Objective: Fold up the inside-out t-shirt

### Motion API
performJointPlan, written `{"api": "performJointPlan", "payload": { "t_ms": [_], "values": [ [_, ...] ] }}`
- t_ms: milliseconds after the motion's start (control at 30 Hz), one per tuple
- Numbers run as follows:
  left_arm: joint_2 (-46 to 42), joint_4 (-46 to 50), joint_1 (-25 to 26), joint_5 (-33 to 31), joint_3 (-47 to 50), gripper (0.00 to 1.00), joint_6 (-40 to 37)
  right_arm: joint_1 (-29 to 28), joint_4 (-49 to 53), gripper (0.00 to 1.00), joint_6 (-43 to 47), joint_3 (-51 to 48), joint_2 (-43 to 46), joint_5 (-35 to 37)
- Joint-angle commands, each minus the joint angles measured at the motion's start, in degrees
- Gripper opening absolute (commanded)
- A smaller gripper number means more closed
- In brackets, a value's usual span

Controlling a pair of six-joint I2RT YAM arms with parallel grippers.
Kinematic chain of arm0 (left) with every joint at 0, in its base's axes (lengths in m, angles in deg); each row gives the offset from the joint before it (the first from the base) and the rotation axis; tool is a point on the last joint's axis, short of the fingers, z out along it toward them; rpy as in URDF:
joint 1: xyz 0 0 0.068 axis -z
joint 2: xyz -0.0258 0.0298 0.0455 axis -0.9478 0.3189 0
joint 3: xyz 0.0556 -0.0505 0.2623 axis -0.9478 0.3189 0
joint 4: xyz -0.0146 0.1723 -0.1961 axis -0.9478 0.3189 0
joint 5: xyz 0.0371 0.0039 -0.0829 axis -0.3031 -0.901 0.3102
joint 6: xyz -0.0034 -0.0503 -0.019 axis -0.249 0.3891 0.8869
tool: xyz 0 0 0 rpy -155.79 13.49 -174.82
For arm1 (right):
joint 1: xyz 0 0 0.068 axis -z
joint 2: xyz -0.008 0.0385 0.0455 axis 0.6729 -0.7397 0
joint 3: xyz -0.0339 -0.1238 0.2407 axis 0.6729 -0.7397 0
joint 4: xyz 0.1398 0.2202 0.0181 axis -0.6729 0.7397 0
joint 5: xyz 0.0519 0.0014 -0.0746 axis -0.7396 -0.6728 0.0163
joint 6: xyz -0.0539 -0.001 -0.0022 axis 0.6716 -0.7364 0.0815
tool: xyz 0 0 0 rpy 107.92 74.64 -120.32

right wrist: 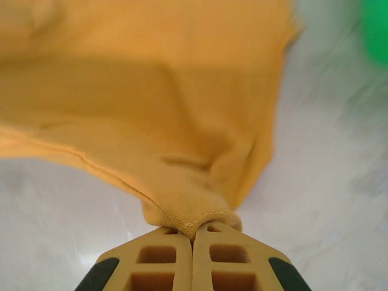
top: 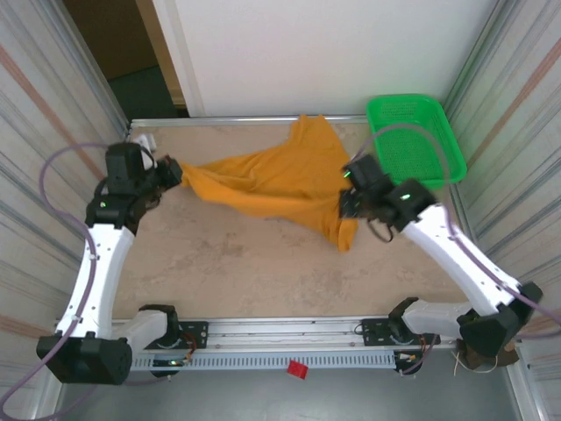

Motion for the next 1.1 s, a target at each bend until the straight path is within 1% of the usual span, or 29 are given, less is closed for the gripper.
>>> {"api": "performJointPlan", "payload": {
  "t_ms": [0, 133, 233, 333, 433, 533, 633, 733, 800, 867, 967, 1033, 1067],
  "values": [
    [2.56, -0.21, -0.72, 2.14, -10.92, 0.0, -1.37, 6.31, 4.16, 0.0, 11.5, 8.93, -1.21, -4.22],
    [5.11, 0.92, -0.81, 2.11, -22.31, 0.0, -1.33, 9.56, 7.38, 0.0, 16.37, 23.94, -5.18, -2.35],
    [5.91, 1.54, -0.96, 1.85, -29.51, 0.0, -0.61, 11.91, 7.94, 0.0, 17.15, 33.06, -5.69, -2.77],
    [6.01, 1.37, -0.98, 2.04, -35.55, 0.0, 0.91, 13.33, 7.32, 0.0, 16.95, 40.73, -5.4, -1.99],
    [5.5, 0.91, -0.92, 0.52, -39.58, 0.0, 2.02, 14.18, 4.43, 0.0, 17.06, 47.19, -4.59, 0.1],
    [5.22, 0.63, -0.99, -0.13, -41.54, 0.0, 3.25, 14.84, 1.91, 0.0, 18.27, 53.81, -5.37, 0.96],
    [4.97, 0.45, -0.92, 0.21, -40.83, 0.0, 4.58, 14.84, 1.2, 0.0, 19.17, 58.85, -8.11, -0.53],
    [5.33, 0.05, -0.92, -0.33, -37.38, 0.0, 5.34, 15.05, 0.3, 0.0, 20.19, 59.36, -11.67, -1.05],
    [6.5, -1.15, -0.94, -1.05, -34.45, 0.0, 4.98, 16.33, -0.89, 0.0, 20.55, 59.04, -14.84, -2.26],
    [9.49, -2.15, -1.11, -1.48, -32.94, 0.0, 4.5, 18.31, -2.69, 0.0, 20.13, 59.22, -18.53, -4.08],
    [16.79, -5.06, -2.14, 1.31, -32.98, 0.0, 5.07, 22.26, -6.09, 0.0, 17.8, 61.48, -25.78, -8.51],
    [22.83, -9.11, -2.67, 3.15, -34.71, 0.0, 5.6, 24.72, -5.87, 0.0, 16.77, 69.32, -33.47, -10.61],
    [26.02, -9.39, -2.91, 3.84, -37.02, 0.0, 6.0, 25.67, -5.61, 0.0, 16.42, 73.69, -37.13, -11.39]
  ]
}}
